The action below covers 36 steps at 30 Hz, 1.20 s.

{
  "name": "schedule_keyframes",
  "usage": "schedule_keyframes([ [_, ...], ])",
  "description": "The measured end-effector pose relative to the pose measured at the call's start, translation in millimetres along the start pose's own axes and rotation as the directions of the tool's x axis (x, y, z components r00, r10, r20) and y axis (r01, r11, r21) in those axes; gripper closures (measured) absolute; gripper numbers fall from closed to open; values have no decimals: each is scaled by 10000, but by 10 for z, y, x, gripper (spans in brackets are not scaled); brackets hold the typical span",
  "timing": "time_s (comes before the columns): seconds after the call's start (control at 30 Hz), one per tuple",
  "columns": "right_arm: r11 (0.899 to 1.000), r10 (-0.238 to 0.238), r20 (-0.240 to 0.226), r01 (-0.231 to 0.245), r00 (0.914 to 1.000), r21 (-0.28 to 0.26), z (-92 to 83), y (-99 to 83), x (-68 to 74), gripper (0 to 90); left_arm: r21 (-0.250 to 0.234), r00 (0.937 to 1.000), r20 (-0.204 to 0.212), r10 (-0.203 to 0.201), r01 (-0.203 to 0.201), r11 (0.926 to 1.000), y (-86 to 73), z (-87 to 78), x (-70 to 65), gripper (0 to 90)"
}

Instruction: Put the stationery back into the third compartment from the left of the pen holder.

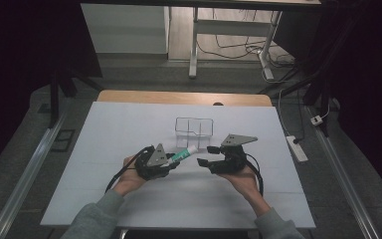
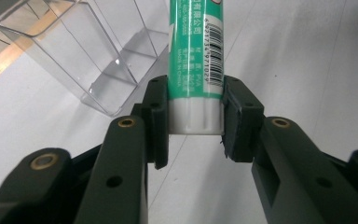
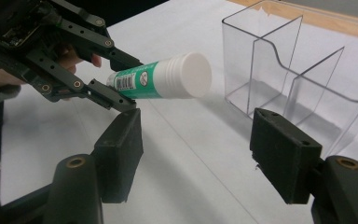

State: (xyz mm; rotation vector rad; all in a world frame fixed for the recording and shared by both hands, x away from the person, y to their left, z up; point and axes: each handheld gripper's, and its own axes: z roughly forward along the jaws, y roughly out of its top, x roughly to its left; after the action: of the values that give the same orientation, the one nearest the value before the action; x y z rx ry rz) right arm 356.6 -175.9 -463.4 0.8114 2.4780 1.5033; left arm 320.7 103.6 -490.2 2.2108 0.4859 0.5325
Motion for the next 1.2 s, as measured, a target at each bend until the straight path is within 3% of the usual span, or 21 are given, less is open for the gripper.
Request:
schedule_keyframes([
  [0.2, 9992, 384, -237, -387, 9990, -105, 75, -58, -1, 325, -258, 10000, -41, 3, -4, 9997, 22, -6, -32, 656],
  [0.4, 9989, 332, -371, -344, 9988, -328, 126, -80, 46, 331, -398, 9998, 179, 67, -59, 9992, 39, 25, -87, 656],
  [0.67, 9965, 624, -920, -672, 9938, -499, 166, -93, 63, 413, -396, 9981, 481, 379, -360, 9986, 83, 120, -227, 654],
  [0.93, 9923, 730, -1244, -846, 9895, -904, 131, -80, 57, 487, -188, 9986, 337, 407, -400, 9990, 90, 166, -272, 652],
  [1.07, 9908, 226, -1360, -403, 9905, -1290, 101, -61, 92, 570, -1, 9988, 247, 431, -432, 9991, 89, 205, -294, 644],
  [1.2, 9885, -566, -1349, 365, 9892, -1469, 81, -32, 184, 623, -108, 9995, 310, 38, -35, 9999, 79, 218, -278, 614],
])
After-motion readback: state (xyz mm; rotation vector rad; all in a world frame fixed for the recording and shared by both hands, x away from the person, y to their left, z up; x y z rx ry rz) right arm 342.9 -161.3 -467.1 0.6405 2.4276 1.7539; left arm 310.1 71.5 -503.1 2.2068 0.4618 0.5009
